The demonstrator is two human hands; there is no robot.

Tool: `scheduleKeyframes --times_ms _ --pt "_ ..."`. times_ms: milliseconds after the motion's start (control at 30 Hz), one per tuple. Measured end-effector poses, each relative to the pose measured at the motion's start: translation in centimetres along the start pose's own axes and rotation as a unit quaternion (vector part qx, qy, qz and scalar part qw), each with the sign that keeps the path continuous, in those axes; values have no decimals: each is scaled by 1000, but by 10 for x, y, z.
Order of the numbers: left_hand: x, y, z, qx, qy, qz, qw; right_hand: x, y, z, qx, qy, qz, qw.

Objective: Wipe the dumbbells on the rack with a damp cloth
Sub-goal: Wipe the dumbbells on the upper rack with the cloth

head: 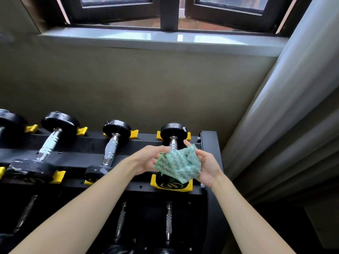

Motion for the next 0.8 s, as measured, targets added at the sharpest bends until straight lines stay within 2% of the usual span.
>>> scheduleKeyframes --times_ms 100,233,333,433,567,600,667,733,800 --pt "2 9 5 -38 35 30 998 9 -1 2 -23 17 -27 999" --pt "5 31 10 -119 123 90 981 17 -6 8 -41 17 -69 997" --pt "9 46 11 -180 176 117 961 23 -17 16 -10 27 -70 997" --pt "21 56 17 -203 220 141 944 32 -28 32 48 56 -44 996" --pt "30 65 28 -214 227 180 933 36 -32 45 66 77 6 995" --pt "30 66 31 -217 226 198 929 35 -32 47 65 78 -13 995" --pt "33 68 38 -233 226 240 915 39 -34 56 79 117 -128 982" --pt "37 68 46 -257 238 279 894 43 -41 64 116 171 -262 943" --pt "42 65 58 -273 247 303 879 46 -51 66 167 228 -341 896"
Point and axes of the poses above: each hand's wrist, its own z-axis towards the middle knuckle, its own x-axis out of the back of the hand, y = z × x, the point moved 8 cm from there along z, towards the middle knuckle
